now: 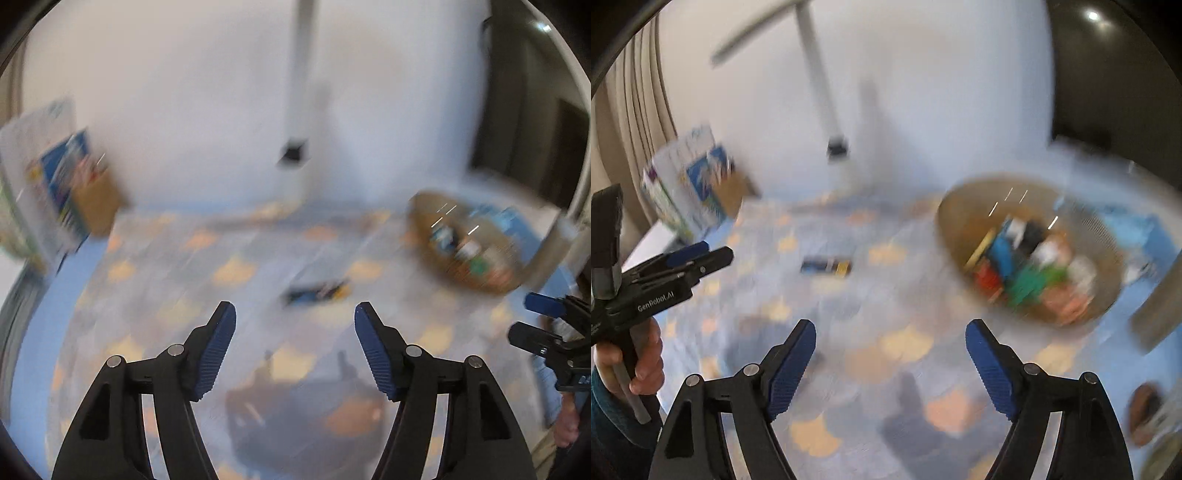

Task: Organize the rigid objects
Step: 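Withdraw both tools from the bowl back over the cloth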

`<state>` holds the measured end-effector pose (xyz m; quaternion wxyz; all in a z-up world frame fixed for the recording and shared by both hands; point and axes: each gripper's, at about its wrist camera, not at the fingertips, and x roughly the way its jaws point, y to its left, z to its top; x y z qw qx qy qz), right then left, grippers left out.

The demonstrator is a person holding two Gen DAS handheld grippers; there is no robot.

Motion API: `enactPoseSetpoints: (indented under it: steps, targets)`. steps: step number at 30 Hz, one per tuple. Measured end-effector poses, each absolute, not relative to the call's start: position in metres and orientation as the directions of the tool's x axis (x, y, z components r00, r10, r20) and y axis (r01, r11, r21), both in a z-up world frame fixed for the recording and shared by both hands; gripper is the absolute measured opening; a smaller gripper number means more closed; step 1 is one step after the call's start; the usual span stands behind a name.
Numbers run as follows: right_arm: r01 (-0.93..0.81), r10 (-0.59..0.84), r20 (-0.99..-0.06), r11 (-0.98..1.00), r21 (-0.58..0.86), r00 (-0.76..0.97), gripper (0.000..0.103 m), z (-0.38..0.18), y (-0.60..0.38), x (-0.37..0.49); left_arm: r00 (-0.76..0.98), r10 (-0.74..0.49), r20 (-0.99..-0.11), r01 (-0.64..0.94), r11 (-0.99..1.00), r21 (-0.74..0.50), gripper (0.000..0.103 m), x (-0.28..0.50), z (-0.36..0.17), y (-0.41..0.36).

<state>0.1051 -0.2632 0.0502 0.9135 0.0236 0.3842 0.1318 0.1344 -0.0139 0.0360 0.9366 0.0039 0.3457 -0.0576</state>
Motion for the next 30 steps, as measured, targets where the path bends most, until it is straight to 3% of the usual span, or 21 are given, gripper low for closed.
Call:
enactPoseSetpoints:
  steps: [8, 13, 22, 26, 30]
  targets:
    - [-0.223, 0.193, -0.744, 0.973, 0.061, 0.640, 0.082, -0.040, -0.227, 0.113, 0.690, -0.045, -0.722, 0.026, 0.999, -0.037, 0.065, 0.132, -0.041, 0.016]
    - [-0.219, 0.182, -0.735, 0.975, 0.047, 0.653, 0.082, -0.039, -0.227, 0.110, 0.693, 0.017, -0.721, -0.023, 1.000, 0.002, 0.065, 0.131, -0.047, 0.015]
    - [-0.200, 0.181, -0.770, 0.977, 0.071, 0.612, 0.082, -0.046, -0.230, 0.117, 0.666, 0.016, -0.746, -0.008, 1.000, 0.015, 0.066, 0.133, -0.052, 0.011]
    - [-0.196, 0.172, -0.775, 0.979, 0.063, 0.609, 0.082, -0.047, -0.230, 0.119, 0.664, 0.012, -0.748, -0.010, 1.000, 0.007, 0.074, 0.132, -0.053, 0.012]
    - [-0.202, 0.168, -0.778, 0.978, 0.054, 0.606, 0.082, -0.048, -0.228, 0.121, 0.660, 0.014, -0.751, -0.007, 1.000, 0.012, 0.075, 0.132, -0.054, 0.011]
